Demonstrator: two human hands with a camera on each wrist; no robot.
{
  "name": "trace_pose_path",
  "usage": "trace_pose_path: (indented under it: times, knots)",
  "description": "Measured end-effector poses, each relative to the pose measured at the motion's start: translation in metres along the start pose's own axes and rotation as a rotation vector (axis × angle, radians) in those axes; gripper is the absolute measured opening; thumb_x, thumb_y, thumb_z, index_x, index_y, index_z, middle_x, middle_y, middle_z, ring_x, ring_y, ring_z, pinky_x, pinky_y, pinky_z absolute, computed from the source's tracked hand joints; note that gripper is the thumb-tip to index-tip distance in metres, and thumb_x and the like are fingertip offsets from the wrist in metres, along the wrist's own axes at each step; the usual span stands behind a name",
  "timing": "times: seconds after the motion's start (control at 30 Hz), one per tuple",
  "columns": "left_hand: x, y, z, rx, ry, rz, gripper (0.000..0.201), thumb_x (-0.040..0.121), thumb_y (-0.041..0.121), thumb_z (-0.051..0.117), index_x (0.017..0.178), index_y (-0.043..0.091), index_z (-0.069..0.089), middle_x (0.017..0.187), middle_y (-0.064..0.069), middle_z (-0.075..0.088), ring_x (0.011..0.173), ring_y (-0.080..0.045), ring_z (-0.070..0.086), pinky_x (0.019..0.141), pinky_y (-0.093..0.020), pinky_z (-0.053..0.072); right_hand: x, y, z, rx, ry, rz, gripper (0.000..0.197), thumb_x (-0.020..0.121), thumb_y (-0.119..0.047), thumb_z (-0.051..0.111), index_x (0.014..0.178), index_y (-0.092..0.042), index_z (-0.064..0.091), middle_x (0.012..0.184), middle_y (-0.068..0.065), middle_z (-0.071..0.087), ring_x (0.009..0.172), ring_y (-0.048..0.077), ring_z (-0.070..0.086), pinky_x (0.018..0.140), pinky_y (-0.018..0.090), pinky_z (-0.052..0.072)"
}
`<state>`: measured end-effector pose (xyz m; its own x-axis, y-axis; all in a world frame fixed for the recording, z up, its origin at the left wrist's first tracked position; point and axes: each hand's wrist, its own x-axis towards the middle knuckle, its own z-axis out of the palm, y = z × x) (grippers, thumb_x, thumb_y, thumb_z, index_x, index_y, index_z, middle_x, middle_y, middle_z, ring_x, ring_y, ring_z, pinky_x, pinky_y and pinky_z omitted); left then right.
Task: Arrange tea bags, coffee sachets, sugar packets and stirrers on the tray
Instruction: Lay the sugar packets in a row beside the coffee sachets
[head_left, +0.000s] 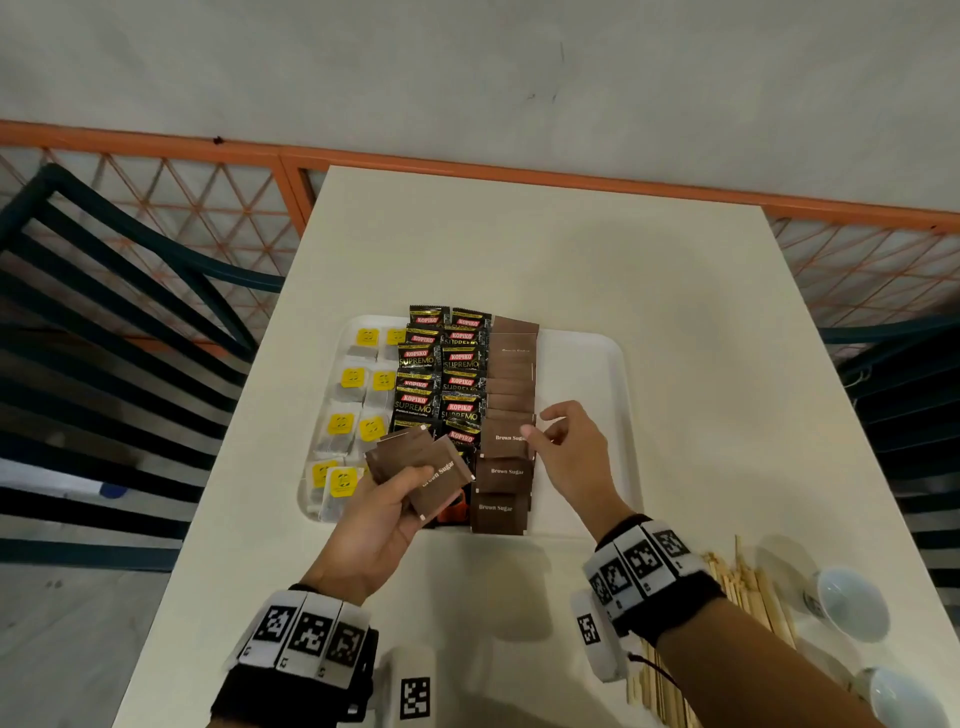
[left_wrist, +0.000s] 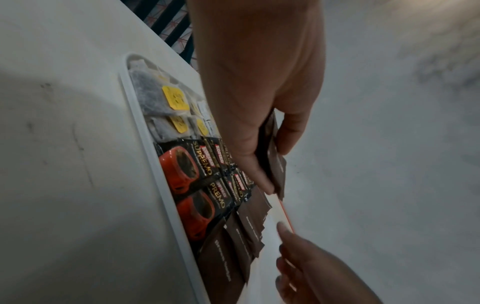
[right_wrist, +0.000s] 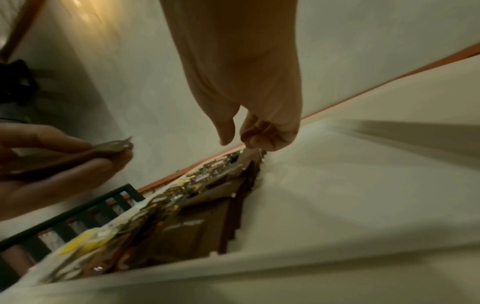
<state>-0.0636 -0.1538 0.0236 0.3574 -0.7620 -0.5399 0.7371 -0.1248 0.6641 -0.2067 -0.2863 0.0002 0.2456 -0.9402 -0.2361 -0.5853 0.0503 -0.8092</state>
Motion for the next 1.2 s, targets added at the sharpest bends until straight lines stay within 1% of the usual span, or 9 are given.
trace_pose_path:
  times: [0.07,0.13,0.23,0.53,0.63,0.77,0.87,1.03,1.2]
  knots:
    - [0.002,-0.001,0.003,0.029,-0.003,0.014,0.031,0.086,-0.008,0.048,0.106,0.013,0.06,0.089,-0.004,0.074,0.082,-0.018,0.07,0.074,-0.033,0.057,-0.008,-0.012,0.0,0.017,-0.08,-0.045,0.014,0.089,-0.03,0.058,0.092,-0.017,0.056,0.073,-0.006,0.056,0.068,0.008,0.052,0.062,0.014,0.039]
    - [0.003,-0.001,0.007,0.075,-0.002,0.026,0.029,0.085,-0.007,0.053,0.103,0.013,0.062,0.088,-0.003,0.074,0.083,-0.018,0.069,0.064,-0.026,0.059,-0.017,-0.024,-0.001,0.081,-0.26,-0.053,0.018,0.091,-0.036,0.052,0.091,-0.02,0.059,0.077,-0.005,0.06,0.07,0.009,0.055,0.064,0.018,0.043]
    - [0.002,0.0,0.015,0.141,-0.003,0.057,0.026,0.084,-0.007,0.056,0.098,0.014,0.064,0.079,0.002,0.074,0.073,-0.011,0.07,0.052,-0.018,0.052,-0.027,-0.034,-0.002,0.195,-0.456,-0.062,0.009,0.089,-0.028,0.058,0.093,-0.02,0.062,0.083,-0.001,0.064,0.063,0.002,0.058,0.056,0.013,0.046]
    - [0.01,0.001,0.011,0.146,0.058,0.082,0.016,0.085,0.001,0.058,0.092,0.014,0.064,0.076,0.004,0.074,0.072,-0.007,0.071,0.058,-0.017,0.054,-0.018,-0.028,-0.005,0.437,-0.514,0.082,0.012,0.085,-0.003,0.061,0.09,-0.012,0.065,0.085,0.003,0.067,0.066,0.01,0.066,0.064,0.017,0.056]
    - [0.012,0.003,0.005,0.1,0.084,0.077,0.016,0.086,0.002,0.057,0.1,0.008,0.063,0.083,-0.001,0.073,0.073,-0.008,0.07,0.061,-0.017,0.055,-0.009,-0.026,-0.011,0.457,-0.443,0.106,0.01,0.086,-0.003,0.061,0.087,-0.013,0.064,0.081,0.003,0.067,0.065,0.011,0.065,0.061,0.017,0.054]
    - [0.014,0.008,-0.004,0.073,0.096,0.074,0.03,0.086,0.002,0.057,0.116,0.002,0.058,0.083,-0.003,0.074,0.075,-0.012,0.071,0.065,-0.019,0.056,0.014,-0.02,-0.022,0.485,-0.18,0.197,0.014,0.084,-0.007,0.063,0.078,-0.019,0.058,0.073,0.0,0.062,0.063,0.01,0.055,0.058,0.019,0.045]
    - [0.016,0.008,-0.006,0.058,0.088,0.053,0.027,0.088,0.002,0.055,0.114,0.004,0.058,0.092,-0.008,0.072,0.079,-0.015,0.071,0.067,-0.021,0.057,0.029,-0.013,-0.021,0.457,-0.09,0.26,0.012,0.084,-0.01,0.065,0.081,-0.018,0.057,0.072,-0.001,0.062,0.063,0.009,0.055,0.059,0.021,0.041]
    - [0.015,0.006,-0.002,-0.032,0.061,0.002,0.023,0.091,0.002,0.043,0.104,0.012,0.059,0.1,-0.016,0.068,0.092,-0.023,0.066,0.073,-0.028,0.057,0.039,-0.006,-0.005,0.388,-0.1,0.294,0.01,0.083,-0.009,0.066,0.08,-0.016,0.058,0.072,-0.001,0.06,0.062,0.01,0.054,0.057,0.02,0.04]
    - [0.014,0.007,0.001,-0.094,0.05,-0.026,0.025,0.09,0.001,0.039,0.101,0.009,0.06,0.086,-0.012,0.072,0.077,-0.023,0.071,0.074,-0.032,0.056,0.042,0.002,0.007,0.218,-0.022,0.236,0.011,0.08,-0.014,0.068,0.087,-0.014,0.06,0.078,0.0,0.061,0.071,0.015,0.058,0.069,0.027,0.048]
